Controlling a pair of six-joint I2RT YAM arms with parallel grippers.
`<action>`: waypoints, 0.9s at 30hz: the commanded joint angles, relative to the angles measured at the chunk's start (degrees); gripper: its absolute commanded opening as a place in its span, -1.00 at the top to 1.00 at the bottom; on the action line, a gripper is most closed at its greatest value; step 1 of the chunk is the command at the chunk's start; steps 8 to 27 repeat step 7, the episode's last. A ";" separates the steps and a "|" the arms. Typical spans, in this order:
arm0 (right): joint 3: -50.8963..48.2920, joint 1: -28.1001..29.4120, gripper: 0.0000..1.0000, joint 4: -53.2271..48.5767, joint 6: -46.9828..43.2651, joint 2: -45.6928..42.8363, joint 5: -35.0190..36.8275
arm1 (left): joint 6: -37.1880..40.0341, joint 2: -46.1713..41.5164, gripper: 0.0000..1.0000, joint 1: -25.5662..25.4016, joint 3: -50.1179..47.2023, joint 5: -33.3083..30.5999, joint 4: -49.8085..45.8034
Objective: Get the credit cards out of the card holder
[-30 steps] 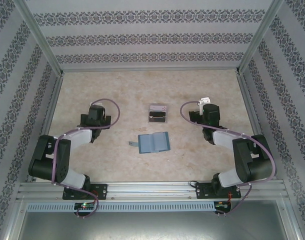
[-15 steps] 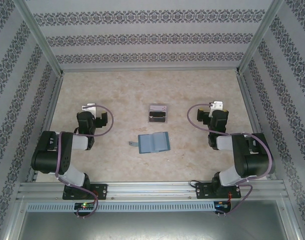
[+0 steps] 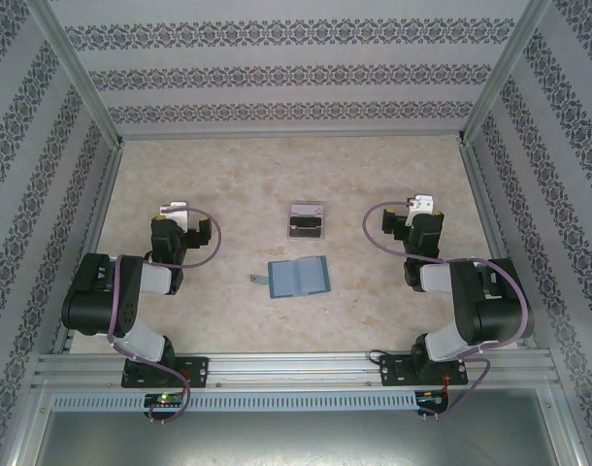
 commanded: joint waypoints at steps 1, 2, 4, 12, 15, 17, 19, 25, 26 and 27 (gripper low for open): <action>-0.16 0.20 -0.96 2.23 0.82 0.01 -0.98 | 1.40 0.14 -1.00 -0.01 -0.45 4.42 3.40; -0.12 0.21 -0.96 2.11 0.77 0.07 -0.99 | 1.35 0.24 -1.00 0.01 -0.44 4.38 3.63; 0.06 0.13 -0.96 1.92 1.01 0.10 -1.14 | 1.35 0.20 -1.00 -0.04 -0.45 4.37 3.43; -1.25 0.17 -0.96 3.42 0.96 -0.63 -0.55 | 1.29 0.24 -1.00 -0.01 -0.45 4.42 3.47; -1.25 0.17 -0.96 3.42 0.96 -0.63 -0.55 | 1.29 0.24 -1.00 -0.01 -0.45 4.42 3.47; -1.25 0.17 -0.96 3.42 0.96 -0.63 -0.55 | 1.29 0.24 -1.00 -0.01 -0.45 4.42 3.47; -1.25 0.17 -0.96 3.42 0.96 -0.63 -0.55 | 1.29 0.24 -1.00 -0.01 -0.45 4.42 3.47; -1.25 0.17 -0.96 3.42 0.96 -0.63 -0.55 | 1.29 0.24 -1.00 -0.01 -0.45 4.42 3.47; -1.25 0.17 -0.96 3.42 0.96 -0.63 -0.55 | 1.29 0.24 -1.00 -0.01 -0.45 4.42 3.47; -1.25 0.17 -0.96 3.42 0.96 -0.63 -0.55 | 1.29 0.24 -1.00 -0.01 -0.45 4.42 3.47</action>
